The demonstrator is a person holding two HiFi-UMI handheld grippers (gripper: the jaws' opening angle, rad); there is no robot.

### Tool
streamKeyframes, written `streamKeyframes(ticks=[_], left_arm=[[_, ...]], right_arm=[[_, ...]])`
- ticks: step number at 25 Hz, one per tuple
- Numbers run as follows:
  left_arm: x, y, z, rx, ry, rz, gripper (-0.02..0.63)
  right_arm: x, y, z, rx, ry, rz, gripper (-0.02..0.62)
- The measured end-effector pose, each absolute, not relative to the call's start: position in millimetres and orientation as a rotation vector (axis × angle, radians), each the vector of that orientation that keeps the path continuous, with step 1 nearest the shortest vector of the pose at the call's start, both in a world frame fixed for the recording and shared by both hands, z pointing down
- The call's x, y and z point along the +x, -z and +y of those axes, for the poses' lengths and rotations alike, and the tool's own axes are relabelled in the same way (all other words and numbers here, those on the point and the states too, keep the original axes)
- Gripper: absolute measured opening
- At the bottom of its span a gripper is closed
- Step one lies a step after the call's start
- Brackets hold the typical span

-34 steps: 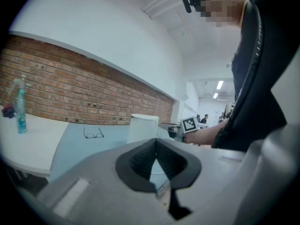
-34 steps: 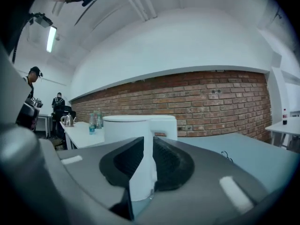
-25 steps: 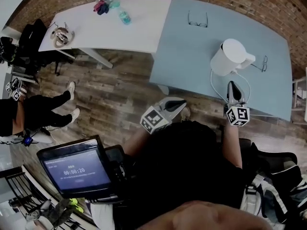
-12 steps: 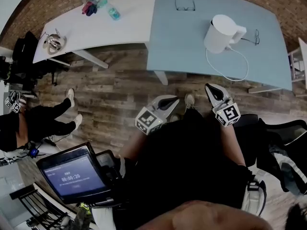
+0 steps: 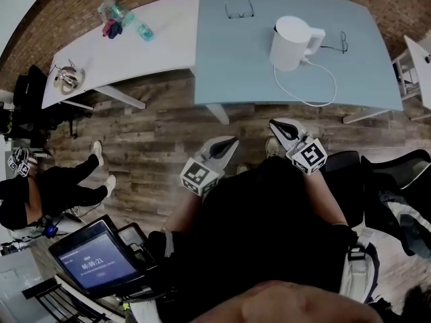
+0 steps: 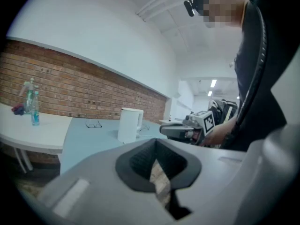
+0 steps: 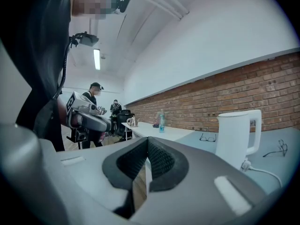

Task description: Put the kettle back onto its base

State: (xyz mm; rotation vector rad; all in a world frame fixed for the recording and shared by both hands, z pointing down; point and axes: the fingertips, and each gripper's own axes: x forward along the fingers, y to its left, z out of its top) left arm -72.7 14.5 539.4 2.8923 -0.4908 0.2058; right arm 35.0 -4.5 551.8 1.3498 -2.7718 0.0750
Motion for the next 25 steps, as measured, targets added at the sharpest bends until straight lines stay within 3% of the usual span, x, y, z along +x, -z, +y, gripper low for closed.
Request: streamKeyframes(ticks=[11,25], left_arm=[[-51,-528,4,2.901,-0.194,-0.476,0.001],[-76,-533,-7,2.882,-0.199,-0.47,0.0]], right_arm=[[41,-551,-15,1.256,-0.044,-2.764,0.002],[26,-544,-25,1.271,-0.027,-2.731,0.002]])
